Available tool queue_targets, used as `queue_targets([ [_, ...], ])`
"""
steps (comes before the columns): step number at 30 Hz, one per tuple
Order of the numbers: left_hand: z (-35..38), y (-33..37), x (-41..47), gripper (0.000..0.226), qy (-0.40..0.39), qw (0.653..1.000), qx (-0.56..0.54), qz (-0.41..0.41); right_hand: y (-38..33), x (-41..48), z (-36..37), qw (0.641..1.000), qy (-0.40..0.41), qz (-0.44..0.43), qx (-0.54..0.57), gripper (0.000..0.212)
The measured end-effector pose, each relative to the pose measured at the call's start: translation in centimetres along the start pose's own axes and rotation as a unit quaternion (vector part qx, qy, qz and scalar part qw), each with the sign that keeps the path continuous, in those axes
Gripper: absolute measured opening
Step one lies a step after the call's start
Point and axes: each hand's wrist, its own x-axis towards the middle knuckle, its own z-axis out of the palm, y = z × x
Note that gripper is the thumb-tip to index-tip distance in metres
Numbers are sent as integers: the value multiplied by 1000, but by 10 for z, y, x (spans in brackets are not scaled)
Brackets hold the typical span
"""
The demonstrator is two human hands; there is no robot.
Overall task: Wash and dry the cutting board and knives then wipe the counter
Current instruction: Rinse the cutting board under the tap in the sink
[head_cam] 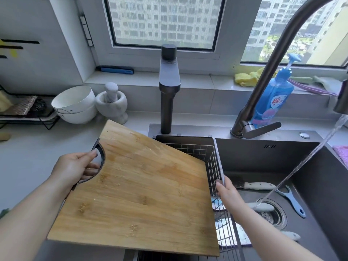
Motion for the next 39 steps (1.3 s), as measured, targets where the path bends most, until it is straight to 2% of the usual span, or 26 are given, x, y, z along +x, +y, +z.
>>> queue_targets([
  [6,6,10,8,28,-10,1000,-2,-7,1,2,0,1000,-13,-4,18,43],
  [11,10,5,3,33,-11,998,56,-15,2,2,0,1000,2,-15,6,43],
  [18,8,18,-11,42,22,961,264,83,4,2,4,998,27,-32,-40,48],
  [21,14,31,-32,35,40,949,271,158,5,1,-3,998,32,-30,-38,49],
  [24,28,40,-67,27,14,949,230,214,8,-5,-19,997,16,-49,-65,41],
  [28,71,39,-118,18,-116,939,216,241,27,-14,-60,986,-29,-64,-150,29],
  [31,126,33,-153,18,-185,925,222,248,50,-15,-105,984,-28,-53,-167,21],
  [33,167,30,-174,18,-191,919,240,249,69,-13,-137,980,-31,-37,-193,23],
  [35,208,23,-188,30,-186,915,260,248,91,-5,-168,970,-48,-24,-237,21],
  [37,244,15,-196,41,-179,916,284,218,114,7,-193,958,-92,2,-273,15],
  [39,272,8,-201,51,-170,917,320,167,134,19,-209,938,-151,40,-311,20],
])
